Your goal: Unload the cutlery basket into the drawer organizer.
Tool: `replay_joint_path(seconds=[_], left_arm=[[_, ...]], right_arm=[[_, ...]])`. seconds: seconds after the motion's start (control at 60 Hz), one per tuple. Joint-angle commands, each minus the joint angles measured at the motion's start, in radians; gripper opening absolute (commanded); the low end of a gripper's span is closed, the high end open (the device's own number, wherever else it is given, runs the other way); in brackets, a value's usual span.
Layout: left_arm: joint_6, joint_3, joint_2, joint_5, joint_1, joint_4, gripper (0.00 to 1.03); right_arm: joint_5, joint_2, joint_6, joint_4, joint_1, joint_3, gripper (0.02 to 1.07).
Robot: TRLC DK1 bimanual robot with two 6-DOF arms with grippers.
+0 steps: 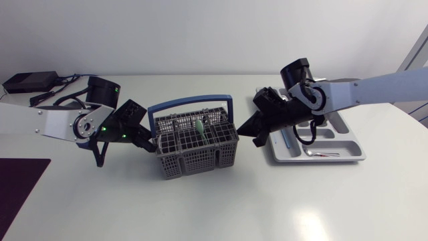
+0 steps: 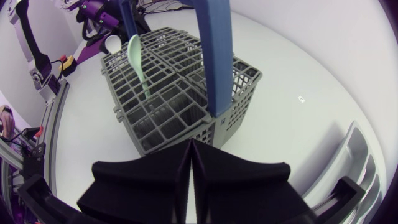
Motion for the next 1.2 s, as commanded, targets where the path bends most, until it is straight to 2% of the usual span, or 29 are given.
replay_joint_path(seconds=[0.0,0.1,0.217,0.367,0.5,0.617,0.65,0.75,0.8,0.9,1.0,1.067,1.183], left_arm=[[0.021,0.057,0.050,0.034,-0.005,0.027,0.11],[0.025,0.087,0.081,0.034,0.016,0.030,0.11],[0.028,0.092,0.098,0.040,0.036,0.027,0.11],[0.031,0.072,0.041,0.049,0.073,0.005,0.12],[0.031,0.046,-0.096,0.080,0.105,-0.070,0.13],[0.032,0.035,-0.192,0.098,0.121,-0.131,0.27],[0.032,0.035,-0.217,0.112,0.128,-0.154,0.30],[0.037,0.032,-0.307,0.154,0.133,-0.252,0.41],[0.043,0.022,-0.355,0.183,0.134,-0.289,0.49],[0.083,-0.005,-0.436,0.272,0.133,-0.370,0.69],[0.133,-0.005,-0.441,0.362,0.145,-0.433,0.80],[0.172,-0.003,-0.407,0.422,0.168,-0.455,0.81],[0.222,0.006,-0.330,0.480,0.197,-0.456,0.82]], right_arm=[[-0.041,-0.042,-0.005,0.019,0.049,-0.037,0.07],[-0.036,-0.055,-0.004,0.028,0.049,-0.061,0.07],[0.005,-0.055,0.028,0.092,0.051,-0.084,0.07],[0.048,-0.078,0.053,0.125,0.035,-0.087,0.09],[0.101,-0.153,0.070,0.164,0.029,-0.127,0.31],[0.117,-0.215,0.076,0.168,0.029,-0.150,0.71],[0.124,-0.230,0.078,0.166,0.029,-0.155,0.77],[0.125,-0.272,0.087,0.152,0.023,-0.169,0.78],[0.125,-0.296,0.085,0.141,0.022,-0.182,0.84],[0.122,-0.356,0.082,0.125,0.025,-0.224,0.88],[0.110,-0.390,0.081,0.108,0.025,-0.247,0.89],[0.108,-0.407,0.079,0.105,0.025,-0.261,0.90],[0.097,-0.430,0.071,0.089,0.023,-0.279,0.91]])
